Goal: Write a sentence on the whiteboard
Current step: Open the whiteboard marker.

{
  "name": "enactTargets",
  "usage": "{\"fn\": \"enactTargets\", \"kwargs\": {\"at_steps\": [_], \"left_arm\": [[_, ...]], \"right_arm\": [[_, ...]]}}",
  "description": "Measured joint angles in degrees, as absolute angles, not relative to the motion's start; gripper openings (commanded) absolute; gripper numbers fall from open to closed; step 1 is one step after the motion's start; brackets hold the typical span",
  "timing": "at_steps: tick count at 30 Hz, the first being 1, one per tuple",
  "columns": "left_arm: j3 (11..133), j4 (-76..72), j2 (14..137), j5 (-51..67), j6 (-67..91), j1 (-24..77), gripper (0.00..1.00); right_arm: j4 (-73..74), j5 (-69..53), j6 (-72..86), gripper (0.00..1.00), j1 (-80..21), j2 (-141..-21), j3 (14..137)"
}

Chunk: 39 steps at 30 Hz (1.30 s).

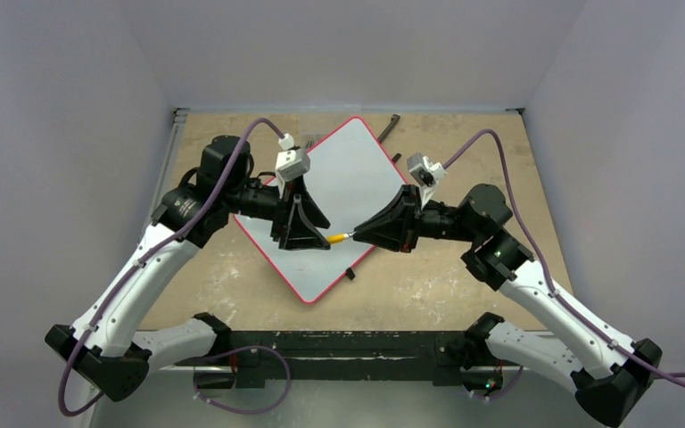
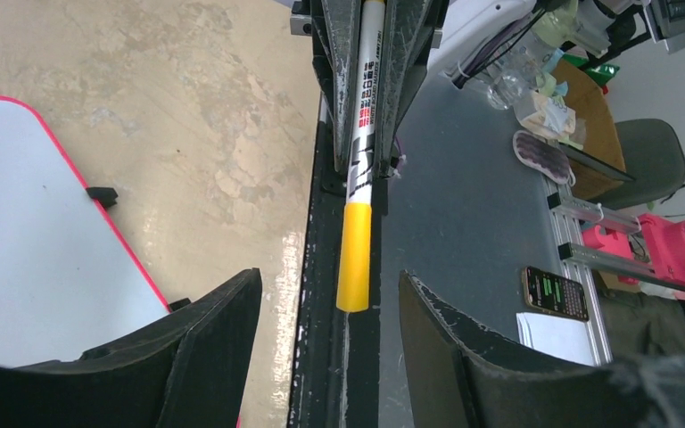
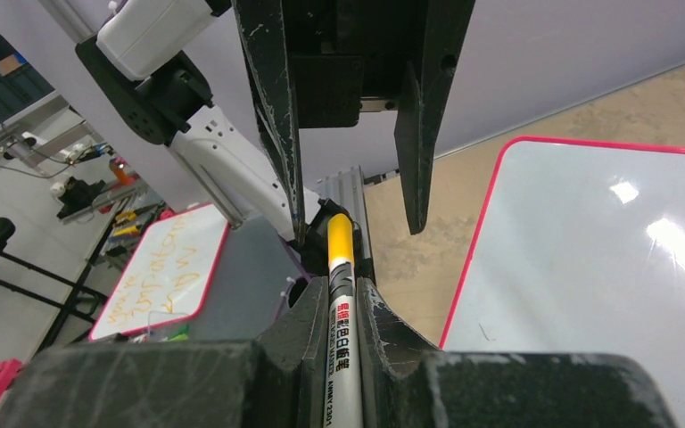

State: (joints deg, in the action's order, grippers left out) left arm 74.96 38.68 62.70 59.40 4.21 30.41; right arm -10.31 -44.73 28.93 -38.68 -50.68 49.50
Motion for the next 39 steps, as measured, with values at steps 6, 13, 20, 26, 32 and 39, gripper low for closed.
{"fn": "enactTargets", "kwargs": {"at_steps": [6,13,20,26,32,39], "left_arm": [[75.0,39.1,64.7,59.8,3.2,32.1,0.46],[75.0,39.1,65.5,60.2,2.7,32.9,0.37],[75.0,40.1,65.7,60.3,2.1,33.9,0.27],[75.0,40.6,65.6,60.3,2.2,34.5,0.00],[74.0,40.2,64.2,56.8,2.2,35.3,0.00],[71.4,36.6,61.7,51.0,0.8,37.0,0.00]], "right_arm": [[-11.7,-46.9,29.4,0.00,-38.7,-52.7,49.6],[-12.1,-47.8,29.6,0.00,-38.7,-53.3,49.6],[-13.3,-47.7,30.2,0.00,-38.7,-53.3,49.6],[-13.9,-47.4,30.9,0.00,-38.5,-53.7,49.6],[-13.1,-46.2,32.4,0.00,-38.6,-53.8,49.5],[-7.7,-39.4,35.6,0.00,-39.2,-51.1,48.8]]}}
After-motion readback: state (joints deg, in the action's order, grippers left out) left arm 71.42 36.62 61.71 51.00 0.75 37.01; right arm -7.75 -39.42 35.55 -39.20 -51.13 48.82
